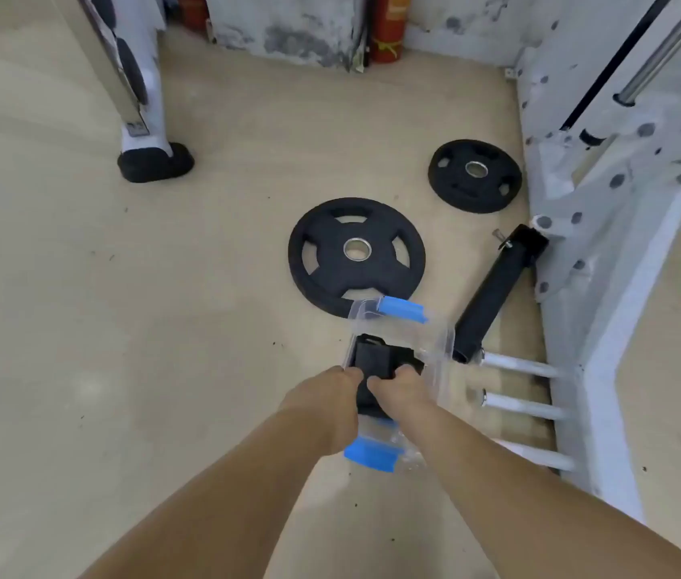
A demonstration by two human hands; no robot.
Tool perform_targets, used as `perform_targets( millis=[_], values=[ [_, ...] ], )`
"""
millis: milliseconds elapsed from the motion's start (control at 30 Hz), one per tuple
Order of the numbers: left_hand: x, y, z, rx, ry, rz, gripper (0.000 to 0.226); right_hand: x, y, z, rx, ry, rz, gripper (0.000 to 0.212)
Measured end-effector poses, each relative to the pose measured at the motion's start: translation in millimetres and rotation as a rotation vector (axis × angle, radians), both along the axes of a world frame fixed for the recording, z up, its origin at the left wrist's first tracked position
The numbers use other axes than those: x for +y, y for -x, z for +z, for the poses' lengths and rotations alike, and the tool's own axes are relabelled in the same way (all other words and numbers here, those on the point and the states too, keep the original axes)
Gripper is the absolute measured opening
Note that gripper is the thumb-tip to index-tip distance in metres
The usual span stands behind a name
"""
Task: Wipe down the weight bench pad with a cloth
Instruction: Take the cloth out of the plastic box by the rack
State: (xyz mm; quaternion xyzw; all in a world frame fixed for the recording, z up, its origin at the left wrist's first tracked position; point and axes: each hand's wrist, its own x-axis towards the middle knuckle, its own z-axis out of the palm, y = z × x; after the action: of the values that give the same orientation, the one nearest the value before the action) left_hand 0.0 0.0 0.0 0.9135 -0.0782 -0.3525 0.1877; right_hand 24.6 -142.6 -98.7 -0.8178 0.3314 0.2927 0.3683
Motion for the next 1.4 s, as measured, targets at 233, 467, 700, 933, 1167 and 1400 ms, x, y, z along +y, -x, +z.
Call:
perform_targets(
  millis=[233, 467, 700, 933, 1167, 1400],
  values=[
    [2.7, -0.9, -37.7, -0.095, 0.070, 0.119, 0.045, 20.8, -20.7, -57.2, 0.135, 0.229, -0.163, 0.119],
    [4.4, -19.0, -35.2, -0.078, 0.043, 0.246, 0.037, 25.0, -24.0, -62.2, 0.006, -0.029, -0.315, 0.063],
    [-9.9, -27.7, 24.0, -0.090, 0.281, 0.467, 0.038, 12.9, -16.5, 20.6, 0.077, -0.383, -0.577, 0.044],
    [12.2, 25.5, 218.1, -0.246, 0.537, 0.584, 0.035, 20.0, -7.3, 284.3, -0.118, -0.597, -0.429, 0.039],
    [41.5, 99.5, 487.2, -0.428, 0.497, 0.739, 0.050, 64.3, 49.4, 590.9, -0.149, -0.787, -0.186, 0.042],
    [30.1, 251.2, 689.0, -0.540, 0.305, 1.020, 0.052, 85.5, 184.6, 804.9, -0.026, -0.860, 0.261, 0.050]
  ],
)
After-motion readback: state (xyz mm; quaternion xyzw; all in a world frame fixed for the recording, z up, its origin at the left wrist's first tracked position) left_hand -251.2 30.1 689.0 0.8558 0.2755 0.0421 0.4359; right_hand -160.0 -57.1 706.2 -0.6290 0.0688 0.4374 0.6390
